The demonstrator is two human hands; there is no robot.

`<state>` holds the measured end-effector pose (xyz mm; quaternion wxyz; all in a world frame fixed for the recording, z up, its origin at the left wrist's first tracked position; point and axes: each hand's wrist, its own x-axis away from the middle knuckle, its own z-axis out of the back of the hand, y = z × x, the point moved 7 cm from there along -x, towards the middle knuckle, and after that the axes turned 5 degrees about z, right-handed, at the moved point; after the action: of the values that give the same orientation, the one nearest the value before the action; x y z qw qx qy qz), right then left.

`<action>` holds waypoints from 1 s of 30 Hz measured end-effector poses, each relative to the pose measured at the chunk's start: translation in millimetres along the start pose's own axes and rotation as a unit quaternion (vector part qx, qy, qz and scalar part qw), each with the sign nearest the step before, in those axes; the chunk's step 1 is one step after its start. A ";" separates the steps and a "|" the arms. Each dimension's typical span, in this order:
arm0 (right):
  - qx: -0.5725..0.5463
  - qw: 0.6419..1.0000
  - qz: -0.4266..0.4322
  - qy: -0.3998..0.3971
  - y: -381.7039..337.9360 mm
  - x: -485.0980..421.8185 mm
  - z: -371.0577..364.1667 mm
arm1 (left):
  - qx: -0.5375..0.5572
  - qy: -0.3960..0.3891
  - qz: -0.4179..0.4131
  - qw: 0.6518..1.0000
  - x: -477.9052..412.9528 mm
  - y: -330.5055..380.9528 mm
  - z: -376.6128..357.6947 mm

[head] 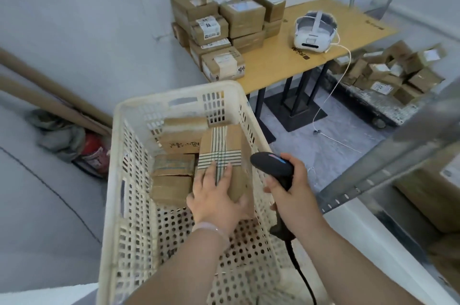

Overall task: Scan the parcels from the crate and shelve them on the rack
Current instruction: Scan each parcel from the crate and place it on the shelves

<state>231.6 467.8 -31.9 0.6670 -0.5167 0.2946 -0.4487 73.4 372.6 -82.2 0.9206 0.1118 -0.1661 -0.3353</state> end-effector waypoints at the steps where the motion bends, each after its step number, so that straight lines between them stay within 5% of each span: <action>1: -0.019 1.000 0.004 0.007 -9.1 1.1 3.1 | 0.030 0.016 -0.001 0.999 7.1 -0.4 20.9; 8: -0.097 0.995 0.017 0.026 -72.0 8.3 20.7 | 0.286 0.098 -0.021 0.953 50.6 -3.7 135.0; 12: -0.134 0.990 0.014 0.035 -96.2 15.3 19.1 | 0.402 0.094 -0.055 0.909 65.3 -5.3 164.7; 17: -0.135 0.987 0.053 0.064 -124.9 37.2 21.2 | 0.434 0.031 -0.104 0.894 59.3 -15.2 180.9; 30: -0.114 0.978 0.158 0.076 -176.5 107.6 -1.9 | 0.108 0.080 -0.074 0.988 68.8 -14.9 210.8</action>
<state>223.7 358.7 143.4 0.6420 -0.5004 0.4717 -0.3389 34.1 296.5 122.8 0.8859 0.2492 -0.1180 -0.3729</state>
